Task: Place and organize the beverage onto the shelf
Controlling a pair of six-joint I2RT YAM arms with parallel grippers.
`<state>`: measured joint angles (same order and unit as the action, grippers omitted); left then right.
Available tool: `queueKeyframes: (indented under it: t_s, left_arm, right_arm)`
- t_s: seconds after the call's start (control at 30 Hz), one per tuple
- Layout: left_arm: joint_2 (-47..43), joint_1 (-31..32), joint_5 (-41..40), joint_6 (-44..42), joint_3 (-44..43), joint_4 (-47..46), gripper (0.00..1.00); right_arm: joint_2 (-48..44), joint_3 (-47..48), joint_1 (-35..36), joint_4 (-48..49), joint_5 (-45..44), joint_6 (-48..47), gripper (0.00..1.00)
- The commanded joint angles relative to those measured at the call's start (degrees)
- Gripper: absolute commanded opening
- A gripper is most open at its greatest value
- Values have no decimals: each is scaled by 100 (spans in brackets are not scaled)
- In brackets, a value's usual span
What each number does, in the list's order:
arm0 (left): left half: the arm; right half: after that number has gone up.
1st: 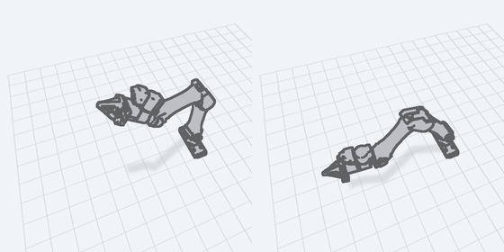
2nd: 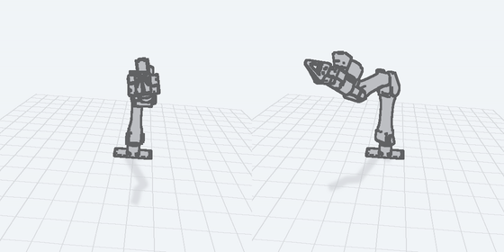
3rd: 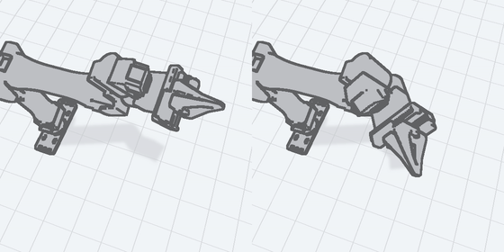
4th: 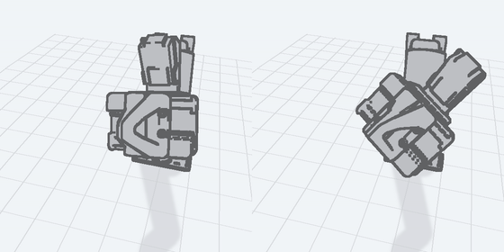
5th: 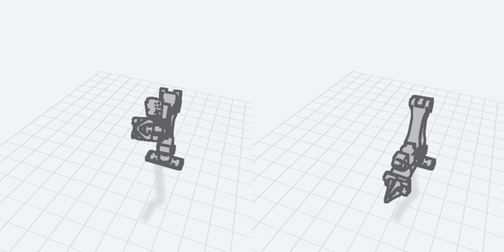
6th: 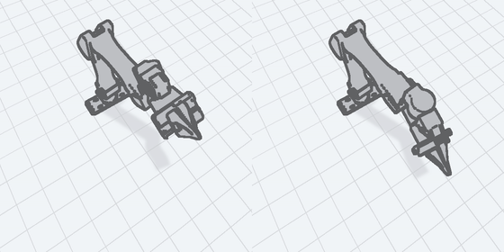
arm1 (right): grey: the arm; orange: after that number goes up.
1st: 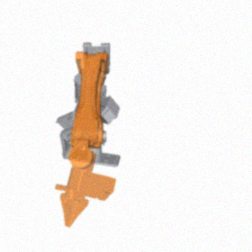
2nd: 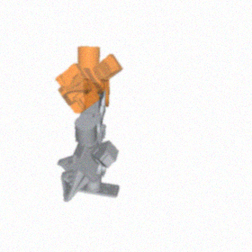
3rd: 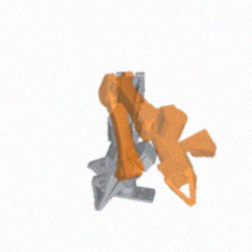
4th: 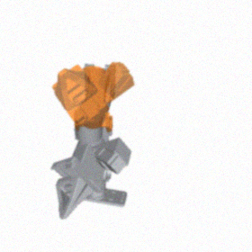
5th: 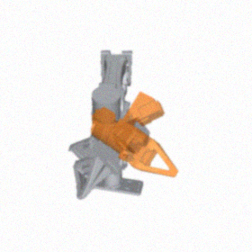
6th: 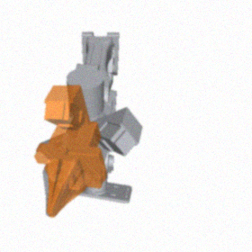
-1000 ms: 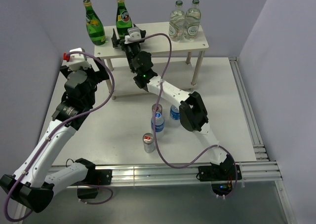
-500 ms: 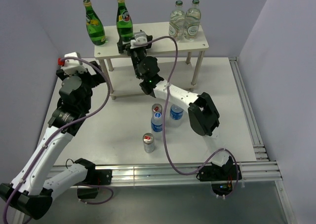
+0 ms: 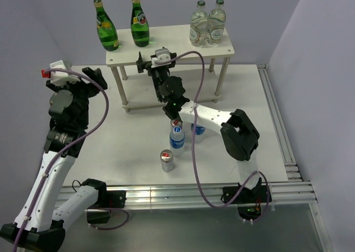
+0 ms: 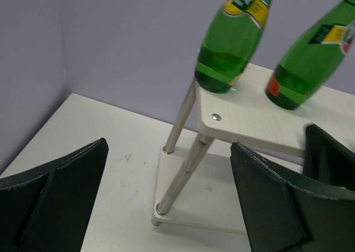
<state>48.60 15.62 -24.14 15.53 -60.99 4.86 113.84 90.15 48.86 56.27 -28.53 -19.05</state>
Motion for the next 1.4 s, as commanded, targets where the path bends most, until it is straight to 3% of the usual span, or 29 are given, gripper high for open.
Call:
queueKeyframes:
  t_s: [0.0, 0.2, 0.43, 0.77, 1.1, 1.37]
  left_arm:
    - [114, -383, 252, 257, -255, -188, 99]
    - [817, -831, 208, 302, -773, -117, 99]
    - [2405, -1034, 85, -155, -2116, -152, 99]
    - [3568, -1473, 305, -234, -3340, -135, 99]
    - [4341, -2115, 621, -226, -4025, -3, 99]
    - [5185, -2186, 876, -33, -4711, 190, 99]
  right_arm:
    - [-740, -453, 97, 560, -363, 77, 100]
    - [-1881, -1780, 299, 789, -749, 68, 100]
    - [-3551, -3388, 808, 789, -1163, 243, 98]
    - [-5906, -5129, 1275, -282, -1594, 911, 95]
    - [-6480, -5552, 1354, -811, -1664, 1149, 93]
    - [-6612, -5710, 1389, -881, -1647, 1149, 93]
